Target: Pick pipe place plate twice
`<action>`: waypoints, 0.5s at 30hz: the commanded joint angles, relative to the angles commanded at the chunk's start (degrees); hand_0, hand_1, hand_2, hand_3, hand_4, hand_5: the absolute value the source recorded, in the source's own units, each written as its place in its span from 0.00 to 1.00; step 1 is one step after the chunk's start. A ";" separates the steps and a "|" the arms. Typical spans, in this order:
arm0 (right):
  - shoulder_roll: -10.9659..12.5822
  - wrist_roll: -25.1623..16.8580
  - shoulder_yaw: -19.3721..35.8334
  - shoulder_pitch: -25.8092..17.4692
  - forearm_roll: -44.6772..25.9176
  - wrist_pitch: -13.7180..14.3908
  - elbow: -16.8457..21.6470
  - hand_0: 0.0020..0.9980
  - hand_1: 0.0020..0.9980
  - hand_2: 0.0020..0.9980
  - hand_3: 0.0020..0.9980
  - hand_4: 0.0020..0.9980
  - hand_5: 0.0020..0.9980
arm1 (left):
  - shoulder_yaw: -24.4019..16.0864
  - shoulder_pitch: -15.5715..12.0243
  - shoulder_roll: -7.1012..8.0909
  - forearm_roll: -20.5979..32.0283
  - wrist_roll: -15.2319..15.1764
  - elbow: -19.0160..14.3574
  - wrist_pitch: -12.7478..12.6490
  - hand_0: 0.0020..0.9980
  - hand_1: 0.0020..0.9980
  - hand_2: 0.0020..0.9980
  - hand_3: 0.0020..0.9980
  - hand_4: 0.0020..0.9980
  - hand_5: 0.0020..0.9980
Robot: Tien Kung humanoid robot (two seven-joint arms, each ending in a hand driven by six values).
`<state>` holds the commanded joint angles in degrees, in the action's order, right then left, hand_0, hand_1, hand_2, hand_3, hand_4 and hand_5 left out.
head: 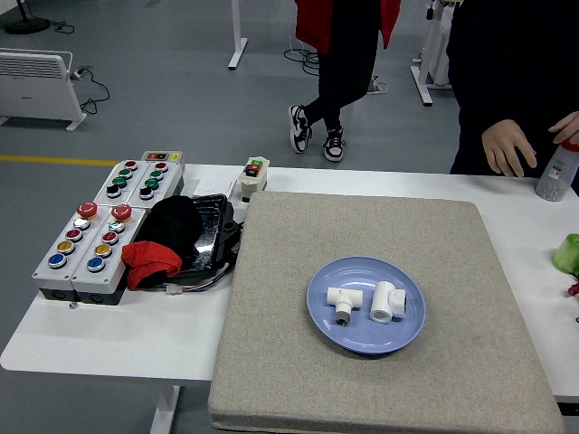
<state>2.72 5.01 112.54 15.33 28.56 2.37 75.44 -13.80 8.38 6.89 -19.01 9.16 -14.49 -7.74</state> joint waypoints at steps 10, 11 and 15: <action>-0.09 0.02 0.39 -0.05 -3.02 0.65 -0.20 0.87 0.83 0.90 0.86 0.56 0.60 | -0.09 -0.07 -0.02 -0.12 0.12 -0.01 0.10 0.63 0.60 0.55 0.58 0.21 1.00; -0.09 0.07 0.44 -0.12 -3.86 0.87 -0.21 0.87 0.83 0.90 0.86 0.56 0.60 | -0.10 -0.08 -0.03 -0.12 0.12 -0.01 0.10 0.63 0.60 0.55 0.58 0.21 1.00; -0.19 -0.01 0.58 -0.23 -6.10 1.57 -0.27 0.86 0.83 0.89 0.86 0.56 0.61 | -0.07 -0.07 -0.06 -0.10 0.10 -0.02 0.11 0.63 0.60 0.55 0.58 0.21 1.00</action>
<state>2.53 5.00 113.12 15.09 22.46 3.94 75.17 -13.87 8.31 6.83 -19.11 9.26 -14.50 -7.63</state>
